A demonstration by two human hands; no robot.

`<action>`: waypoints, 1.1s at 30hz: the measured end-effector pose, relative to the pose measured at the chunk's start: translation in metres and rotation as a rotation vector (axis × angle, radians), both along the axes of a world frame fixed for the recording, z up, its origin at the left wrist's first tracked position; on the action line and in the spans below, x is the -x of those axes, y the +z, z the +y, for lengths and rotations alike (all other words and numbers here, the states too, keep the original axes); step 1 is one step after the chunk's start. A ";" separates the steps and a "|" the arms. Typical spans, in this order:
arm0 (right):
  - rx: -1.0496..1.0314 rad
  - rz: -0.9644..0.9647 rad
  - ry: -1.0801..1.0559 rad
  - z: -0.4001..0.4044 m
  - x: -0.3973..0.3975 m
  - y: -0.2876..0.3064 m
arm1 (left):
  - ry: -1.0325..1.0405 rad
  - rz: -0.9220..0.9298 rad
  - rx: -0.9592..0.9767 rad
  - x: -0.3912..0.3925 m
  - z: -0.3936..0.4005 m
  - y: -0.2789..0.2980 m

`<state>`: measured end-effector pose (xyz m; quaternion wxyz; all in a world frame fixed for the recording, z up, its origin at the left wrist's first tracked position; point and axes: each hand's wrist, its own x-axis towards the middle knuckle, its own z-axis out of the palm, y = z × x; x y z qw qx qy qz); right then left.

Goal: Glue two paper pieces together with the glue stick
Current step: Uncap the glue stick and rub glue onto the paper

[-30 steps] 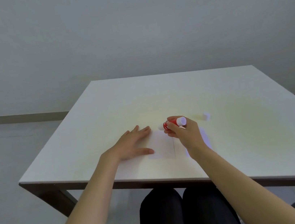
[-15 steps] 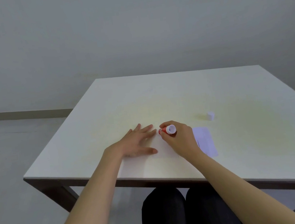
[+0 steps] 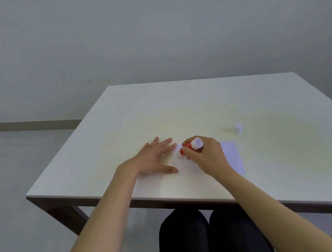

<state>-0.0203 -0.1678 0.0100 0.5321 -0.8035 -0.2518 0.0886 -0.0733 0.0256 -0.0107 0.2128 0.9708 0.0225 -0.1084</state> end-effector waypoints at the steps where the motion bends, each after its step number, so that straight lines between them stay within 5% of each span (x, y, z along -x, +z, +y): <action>1: 0.007 0.005 -0.030 0.001 -0.007 0.002 | -0.004 0.006 -0.010 0.000 -0.001 0.002; 33: -0.035 0.005 -0.011 -0.021 0.030 -0.011 | 0.018 0.002 -0.016 0.002 -0.006 0.003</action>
